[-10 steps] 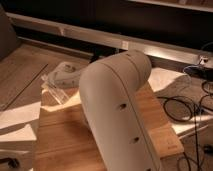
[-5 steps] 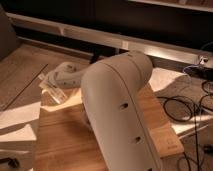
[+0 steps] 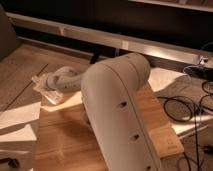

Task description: Stand the bottle upright

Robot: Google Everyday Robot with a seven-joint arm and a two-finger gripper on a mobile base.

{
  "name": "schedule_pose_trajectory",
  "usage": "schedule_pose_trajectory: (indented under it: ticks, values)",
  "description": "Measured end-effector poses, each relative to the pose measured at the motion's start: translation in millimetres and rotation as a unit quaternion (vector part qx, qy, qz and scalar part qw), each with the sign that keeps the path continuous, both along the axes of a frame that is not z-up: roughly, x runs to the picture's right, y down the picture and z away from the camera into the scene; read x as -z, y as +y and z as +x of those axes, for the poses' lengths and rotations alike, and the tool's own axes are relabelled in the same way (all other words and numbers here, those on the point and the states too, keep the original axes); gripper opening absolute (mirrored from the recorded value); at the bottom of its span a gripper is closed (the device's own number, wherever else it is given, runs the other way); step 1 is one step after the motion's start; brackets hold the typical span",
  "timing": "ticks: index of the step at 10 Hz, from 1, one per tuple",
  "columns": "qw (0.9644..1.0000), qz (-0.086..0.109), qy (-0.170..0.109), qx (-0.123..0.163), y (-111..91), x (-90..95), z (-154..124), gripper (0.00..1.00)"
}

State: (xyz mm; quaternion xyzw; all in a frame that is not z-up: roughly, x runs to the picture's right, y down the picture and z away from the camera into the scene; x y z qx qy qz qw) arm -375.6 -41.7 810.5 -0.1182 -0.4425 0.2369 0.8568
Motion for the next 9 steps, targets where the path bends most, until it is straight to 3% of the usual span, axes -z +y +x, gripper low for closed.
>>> schedule_pose_trajectory:
  ticks: [2, 4, 6, 9]
  values:
    - [0.9987, 0.032, -0.037, -0.017, -24.0, 9.3, 10.4, 0.0]
    - [0.9953, 0.048, -0.077, -0.031, -30.9, 15.2, 15.5, 0.0]
    - [0.991, 0.045, -0.117, -0.048, -21.6, 14.4, 16.1, 0.0]
    - [0.9878, 0.033, -0.14, -0.059, -5.3, 10.1, 15.5, 0.0]
